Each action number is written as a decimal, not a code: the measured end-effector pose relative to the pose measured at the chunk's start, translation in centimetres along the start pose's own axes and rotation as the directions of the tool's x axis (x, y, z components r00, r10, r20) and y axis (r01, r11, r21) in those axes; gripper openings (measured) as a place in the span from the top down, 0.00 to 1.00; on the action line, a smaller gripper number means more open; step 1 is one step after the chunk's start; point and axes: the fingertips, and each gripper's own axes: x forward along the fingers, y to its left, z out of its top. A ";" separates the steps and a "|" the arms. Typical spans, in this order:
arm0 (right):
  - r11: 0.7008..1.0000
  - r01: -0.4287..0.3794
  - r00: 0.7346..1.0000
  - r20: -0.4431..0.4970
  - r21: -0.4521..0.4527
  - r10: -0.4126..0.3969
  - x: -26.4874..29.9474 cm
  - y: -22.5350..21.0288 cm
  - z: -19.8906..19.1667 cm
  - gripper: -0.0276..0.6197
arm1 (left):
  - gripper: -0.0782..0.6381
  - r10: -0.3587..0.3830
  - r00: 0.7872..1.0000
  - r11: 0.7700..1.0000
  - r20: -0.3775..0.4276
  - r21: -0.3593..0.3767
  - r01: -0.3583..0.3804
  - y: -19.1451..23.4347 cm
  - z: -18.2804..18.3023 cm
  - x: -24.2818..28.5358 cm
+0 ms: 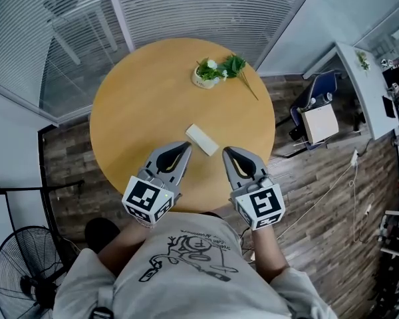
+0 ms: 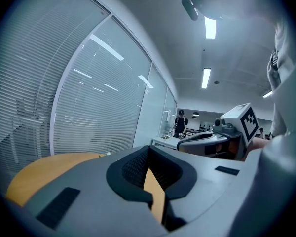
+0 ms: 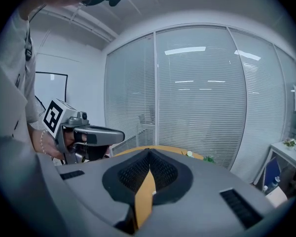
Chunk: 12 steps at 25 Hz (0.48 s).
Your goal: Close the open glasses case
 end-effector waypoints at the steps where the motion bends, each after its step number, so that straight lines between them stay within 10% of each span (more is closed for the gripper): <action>1: 1.000 -0.003 1.000 0.002 -0.006 0.003 -0.1 0.1 0.4 0.94 | 0.87 0.000 1.000 1.000 0.006 0.001 0.000 -0.1 0.4 -0.1; 12: 1.000 -0.003 0.998 0.057 -0.022 0.004 -2.2 0.9 3.7 0.94 | 0.87 0.001 0.998 1.000 0.062 0.007 -0.002 -1.2 3.9 -1.6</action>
